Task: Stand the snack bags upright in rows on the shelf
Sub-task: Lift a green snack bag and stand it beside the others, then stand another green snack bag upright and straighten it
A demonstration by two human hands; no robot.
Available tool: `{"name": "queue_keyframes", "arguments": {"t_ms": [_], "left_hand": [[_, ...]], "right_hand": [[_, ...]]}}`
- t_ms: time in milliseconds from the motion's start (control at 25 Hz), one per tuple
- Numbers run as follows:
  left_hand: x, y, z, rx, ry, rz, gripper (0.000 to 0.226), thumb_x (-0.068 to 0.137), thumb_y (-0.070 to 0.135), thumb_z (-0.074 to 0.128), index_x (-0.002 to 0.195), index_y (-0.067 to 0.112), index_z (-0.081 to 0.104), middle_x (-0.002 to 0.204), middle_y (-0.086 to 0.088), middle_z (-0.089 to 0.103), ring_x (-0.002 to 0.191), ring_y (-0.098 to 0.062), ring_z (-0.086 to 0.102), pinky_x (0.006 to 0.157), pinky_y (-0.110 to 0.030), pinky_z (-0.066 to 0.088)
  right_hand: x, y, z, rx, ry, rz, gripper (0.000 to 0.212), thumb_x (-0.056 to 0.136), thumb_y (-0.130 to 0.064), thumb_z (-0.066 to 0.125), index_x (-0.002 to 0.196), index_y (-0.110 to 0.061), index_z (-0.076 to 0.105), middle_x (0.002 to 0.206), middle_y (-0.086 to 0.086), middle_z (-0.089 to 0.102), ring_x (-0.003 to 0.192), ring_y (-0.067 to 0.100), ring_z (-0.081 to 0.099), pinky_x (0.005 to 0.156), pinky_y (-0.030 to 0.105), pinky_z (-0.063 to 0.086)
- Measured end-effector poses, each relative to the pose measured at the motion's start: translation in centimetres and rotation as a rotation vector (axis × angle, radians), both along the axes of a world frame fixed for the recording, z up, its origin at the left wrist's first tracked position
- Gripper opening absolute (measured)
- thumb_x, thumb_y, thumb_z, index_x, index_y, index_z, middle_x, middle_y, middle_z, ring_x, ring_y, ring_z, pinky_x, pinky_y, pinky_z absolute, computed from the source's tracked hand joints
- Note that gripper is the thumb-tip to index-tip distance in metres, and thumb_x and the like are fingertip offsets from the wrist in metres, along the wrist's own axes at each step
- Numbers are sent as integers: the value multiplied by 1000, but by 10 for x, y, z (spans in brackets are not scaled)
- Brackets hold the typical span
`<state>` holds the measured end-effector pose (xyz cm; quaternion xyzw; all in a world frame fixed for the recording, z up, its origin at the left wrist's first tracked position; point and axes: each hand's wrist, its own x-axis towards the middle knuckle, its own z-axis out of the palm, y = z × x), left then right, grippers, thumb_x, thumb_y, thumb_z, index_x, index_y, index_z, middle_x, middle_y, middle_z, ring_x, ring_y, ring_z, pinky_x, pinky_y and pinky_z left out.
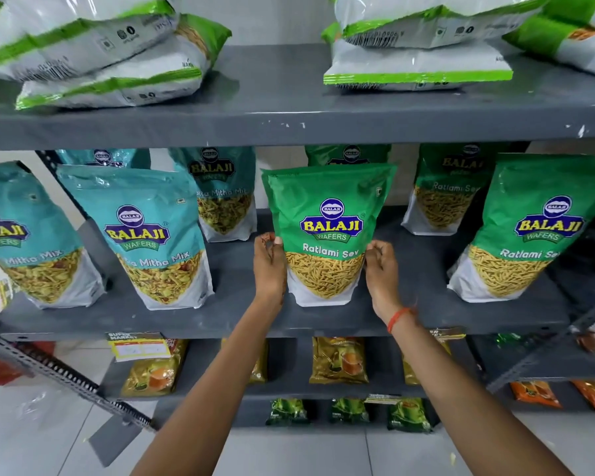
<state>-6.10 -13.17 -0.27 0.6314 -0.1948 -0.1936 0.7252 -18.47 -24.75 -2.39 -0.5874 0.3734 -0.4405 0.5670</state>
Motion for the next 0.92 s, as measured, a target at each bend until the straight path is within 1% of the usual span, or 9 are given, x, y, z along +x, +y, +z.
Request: {"name": "queue_keyframes", "arguments": {"t_ms": [120, 200, 280, 360, 480, 560, 720, 840, 920], "left_hand": [[-7, 2, -3, 55, -216, -68, 36, 98, 30, 36, 129, 12, 37, 130, -8, 53, 119, -22, 53, 100, -39, 43], [-18, 0, -6, 185, -484, -2, 57, 97, 35, 35, 146, 14, 14, 155, -11, 22, 144, -19, 20, 115, -36, 24], [-38, -4, -3, 332, -746, 140, 67, 96, 37, 35, 147, 10, 1, 158, -13, -4, 145, -16, -3, 119, -38, 7], [-63, -14, 3, 326, -947, 205, 67, 96, 35, 36, 146, 5, 1, 156, -13, -5, 145, -17, -5, 120, -40, 4], [-109, -44, 8, 192, -1114, 176, 61, 96, 25, 38, 145, 8, 6, 153, -17, 11, 146, -13, -4, 120, -35, 7], [-148, -73, 10, 143, -1098, 95, 56, 97, 24, 35, 145, 12, 7, 153, -13, 11, 145, -9, -4, 119, -32, 11], [-201, -128, -13, 192, -837, -174, 71, 92, 37, 43, 148, 16, 5, 156, 2, 4, 143, -3, 7, 115, -23, 19], [-217, -162, -37, 374, -621, -367, 97, 79, 41, 64, 148, 13, 2, 159, -3, 9, 144, -18, 17, 113, -31, 27], [-221, -176, -44, 477, -433, -486, 104, 75, 30, 74, 148, 15, 3, 157, -5, 18, 142, -24, 26, 110, -36, 31]], "right_hand": [[-4, 8, 4, -84, 52, -65, 18, 97, -7, 38, 108, -2, 52, 97, 3, 62, 79, 3, 56, 69, 11, 42], [-9, 11, 5, -215, 122, -108, 27, 99, -13, 38, 118, -1, 50, 115, 11, 60, 98, 16, 56, 76, 5, 40], [-17, 9, 14, -402, 122, -154, 32, 99, -16, 37, 128, -3, 45, 137, 12, 49, 128, 22, 44, 102, 16, 35], [-30, 1, 27, -635, 110, -211, 34, 98, -12, 38, 130, -2, 43, 147, 9, 37, 140, 25, 29, 115, 32, 27], [-61, -15, 37, -895, 108, -248, 36, 95, -7, 40, 130, -4, 41, 147, 12, 33, 142, 30, 25, 118, 42, 25], [-93, -35, 31, -965, 125, -272, 37, 93, -5, 42, 130, -5, 39, 146, 18, 35, 141, 32, 26, 118, 42, 23], [-166, -82, 1, -911, 235, -339, 43, 94, -13, 43, 135, -2, 35, 149, 21, 29, 143, 33, 22, 118, 47, 23], [-205, -107, -18, -556, 221, -361, 68, 94, -43, 41, 144, -2, 23, 155, 20, 17, 145, 26, 15, 120, 34, 17], [-222, -118, -20, -196, 77, -312, 80, 91, -55, 40, 148, -6, 14, 157, 15, 16, 140, 12, 19, 110, 10, 18]]}}
